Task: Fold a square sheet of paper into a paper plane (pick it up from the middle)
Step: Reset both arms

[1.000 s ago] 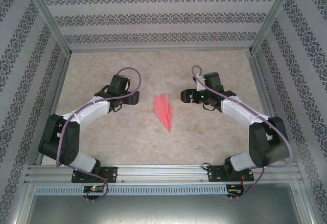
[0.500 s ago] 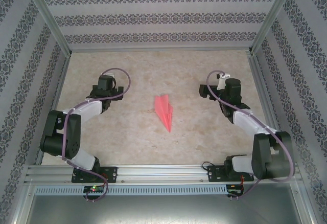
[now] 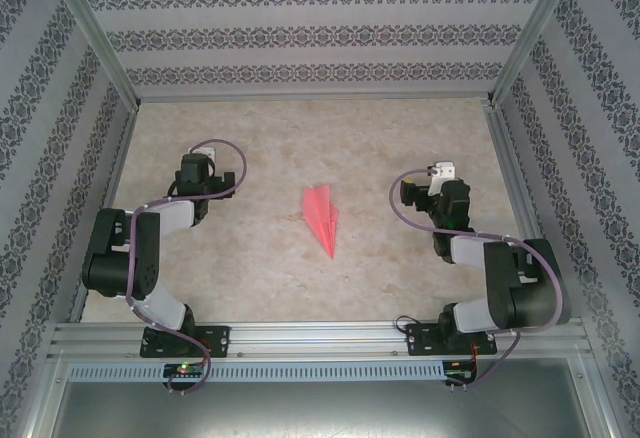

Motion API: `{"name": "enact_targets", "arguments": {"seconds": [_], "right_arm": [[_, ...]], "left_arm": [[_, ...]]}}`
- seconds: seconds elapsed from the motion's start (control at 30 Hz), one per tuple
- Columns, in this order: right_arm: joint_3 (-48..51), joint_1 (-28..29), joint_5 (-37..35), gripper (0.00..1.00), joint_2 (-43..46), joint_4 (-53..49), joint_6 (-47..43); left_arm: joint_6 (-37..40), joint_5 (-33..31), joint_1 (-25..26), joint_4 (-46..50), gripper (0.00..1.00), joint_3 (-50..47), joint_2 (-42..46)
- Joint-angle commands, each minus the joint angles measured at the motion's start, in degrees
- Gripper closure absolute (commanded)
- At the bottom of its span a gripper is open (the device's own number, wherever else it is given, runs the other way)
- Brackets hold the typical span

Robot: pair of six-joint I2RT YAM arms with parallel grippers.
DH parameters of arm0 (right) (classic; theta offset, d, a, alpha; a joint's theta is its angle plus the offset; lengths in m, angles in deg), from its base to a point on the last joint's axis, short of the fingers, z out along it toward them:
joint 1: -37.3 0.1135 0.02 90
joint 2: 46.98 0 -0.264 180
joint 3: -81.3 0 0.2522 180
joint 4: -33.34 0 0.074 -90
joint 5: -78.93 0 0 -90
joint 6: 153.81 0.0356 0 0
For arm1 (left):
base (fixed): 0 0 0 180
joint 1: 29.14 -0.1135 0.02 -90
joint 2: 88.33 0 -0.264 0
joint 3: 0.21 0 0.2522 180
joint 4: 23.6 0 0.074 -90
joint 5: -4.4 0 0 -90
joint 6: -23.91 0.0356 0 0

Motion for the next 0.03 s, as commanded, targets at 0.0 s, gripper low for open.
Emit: {"name": "enact_targets", "arguments": {"seconds": [0.0], "right_arm": [[0.32,-0.55,-0.17,0.03,-0.13,6.41,-1.11]], "left_arm": [[0.23,2.68,-0.92,-3.8,0.0,-0.94,0.13]]}}
